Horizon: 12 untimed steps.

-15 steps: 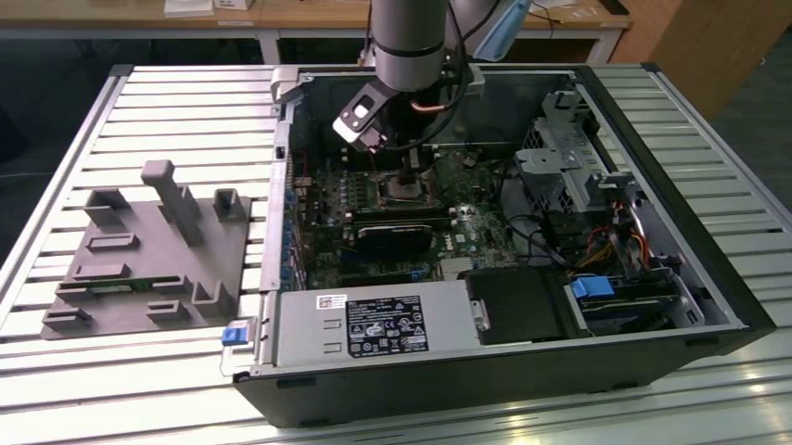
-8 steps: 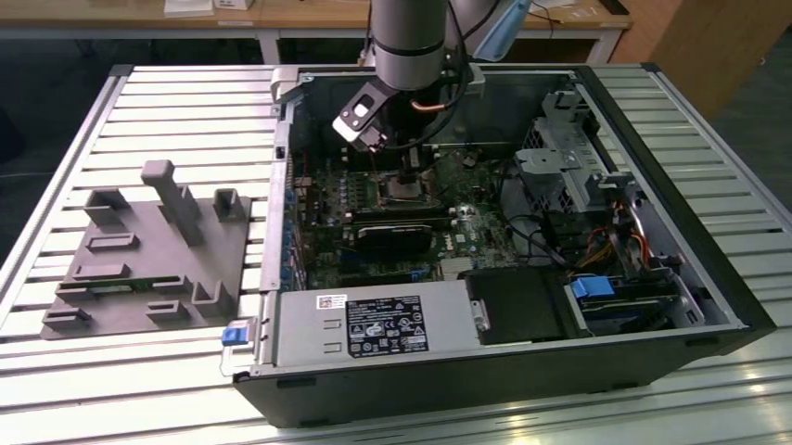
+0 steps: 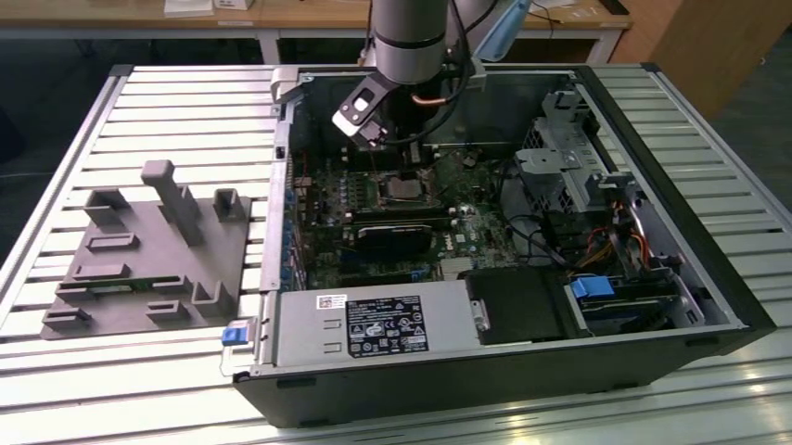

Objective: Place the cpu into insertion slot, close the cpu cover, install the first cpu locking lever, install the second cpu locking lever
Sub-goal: 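Close the cpu cover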

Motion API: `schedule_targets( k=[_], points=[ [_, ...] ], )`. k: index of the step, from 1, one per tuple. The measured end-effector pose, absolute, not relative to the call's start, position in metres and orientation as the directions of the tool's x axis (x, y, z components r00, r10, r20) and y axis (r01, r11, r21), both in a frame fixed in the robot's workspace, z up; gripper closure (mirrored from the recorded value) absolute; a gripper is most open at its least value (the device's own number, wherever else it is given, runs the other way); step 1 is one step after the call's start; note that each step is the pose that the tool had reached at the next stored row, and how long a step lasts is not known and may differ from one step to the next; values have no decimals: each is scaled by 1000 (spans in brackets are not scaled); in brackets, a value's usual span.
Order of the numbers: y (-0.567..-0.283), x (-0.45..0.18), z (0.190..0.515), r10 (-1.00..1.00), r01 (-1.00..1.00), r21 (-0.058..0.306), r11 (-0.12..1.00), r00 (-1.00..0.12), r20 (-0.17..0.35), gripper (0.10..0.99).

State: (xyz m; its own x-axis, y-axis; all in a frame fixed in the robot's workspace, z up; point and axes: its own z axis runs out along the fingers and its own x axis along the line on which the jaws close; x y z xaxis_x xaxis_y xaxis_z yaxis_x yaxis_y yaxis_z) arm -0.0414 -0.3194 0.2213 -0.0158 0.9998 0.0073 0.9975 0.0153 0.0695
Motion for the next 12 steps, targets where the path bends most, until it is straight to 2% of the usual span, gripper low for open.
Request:
schedule_targets(
  k=[12],
  points=[
    [-319, -41, 250, 1000, 998, 67, 15, -15, 7, 969]
  ],
)
